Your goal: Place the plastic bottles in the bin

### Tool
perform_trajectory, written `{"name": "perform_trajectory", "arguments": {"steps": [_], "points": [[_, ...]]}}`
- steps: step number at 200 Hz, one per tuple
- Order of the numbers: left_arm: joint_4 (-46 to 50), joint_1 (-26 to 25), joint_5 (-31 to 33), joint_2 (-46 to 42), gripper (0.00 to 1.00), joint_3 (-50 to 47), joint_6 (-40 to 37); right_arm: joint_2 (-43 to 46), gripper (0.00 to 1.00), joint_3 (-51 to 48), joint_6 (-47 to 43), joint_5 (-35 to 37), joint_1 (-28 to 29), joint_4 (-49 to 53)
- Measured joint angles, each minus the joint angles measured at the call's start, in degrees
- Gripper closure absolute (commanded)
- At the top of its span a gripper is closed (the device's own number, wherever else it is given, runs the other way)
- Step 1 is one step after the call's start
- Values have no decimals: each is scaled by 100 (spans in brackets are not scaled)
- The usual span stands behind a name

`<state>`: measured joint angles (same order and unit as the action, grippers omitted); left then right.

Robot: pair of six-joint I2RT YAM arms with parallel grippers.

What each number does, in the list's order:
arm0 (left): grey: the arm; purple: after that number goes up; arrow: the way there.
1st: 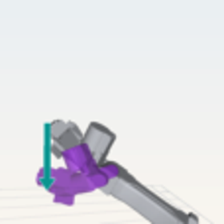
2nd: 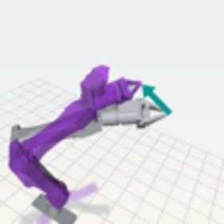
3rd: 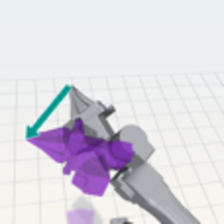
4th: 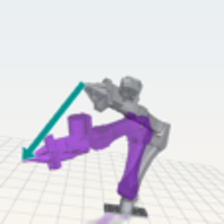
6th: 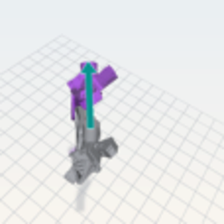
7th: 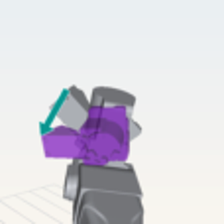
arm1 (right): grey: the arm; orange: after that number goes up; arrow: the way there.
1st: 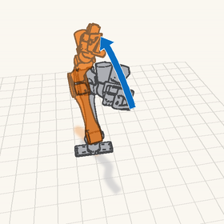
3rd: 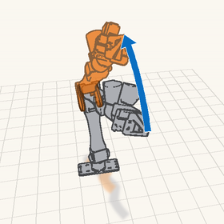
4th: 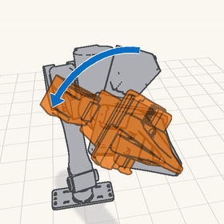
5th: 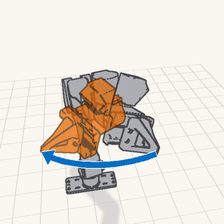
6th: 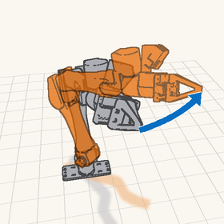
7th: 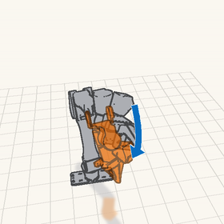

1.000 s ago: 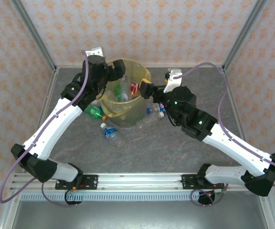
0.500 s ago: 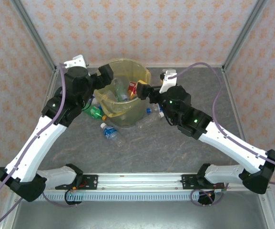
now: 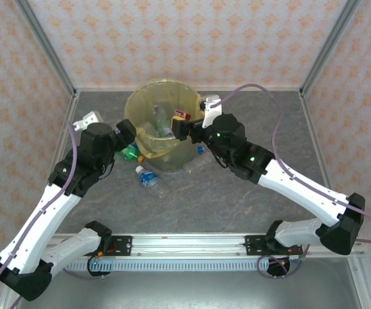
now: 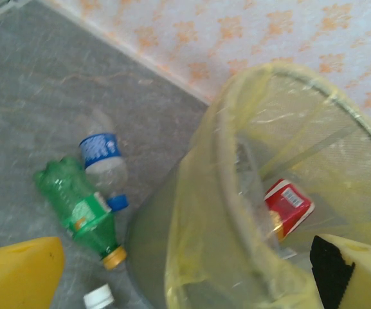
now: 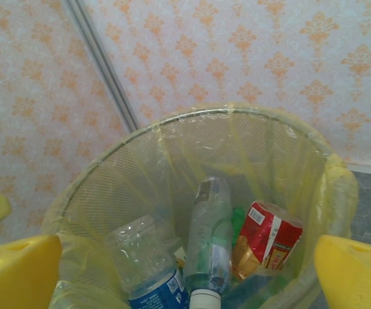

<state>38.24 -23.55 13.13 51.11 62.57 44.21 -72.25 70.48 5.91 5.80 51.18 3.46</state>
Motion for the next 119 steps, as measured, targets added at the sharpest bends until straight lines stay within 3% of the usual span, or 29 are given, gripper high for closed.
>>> {"name": "perform_trajectory", "arguments": {"steps": [67, 119], "points": [[337, 85, -133, -957, 10, -1401, 1394, -57, 0, 81, -2, -133, 0, 0], [-192, 186, -1180, -1121, 15, -2872, 2295, -57, 0, 81, 0, -136, 0, 11]]}}
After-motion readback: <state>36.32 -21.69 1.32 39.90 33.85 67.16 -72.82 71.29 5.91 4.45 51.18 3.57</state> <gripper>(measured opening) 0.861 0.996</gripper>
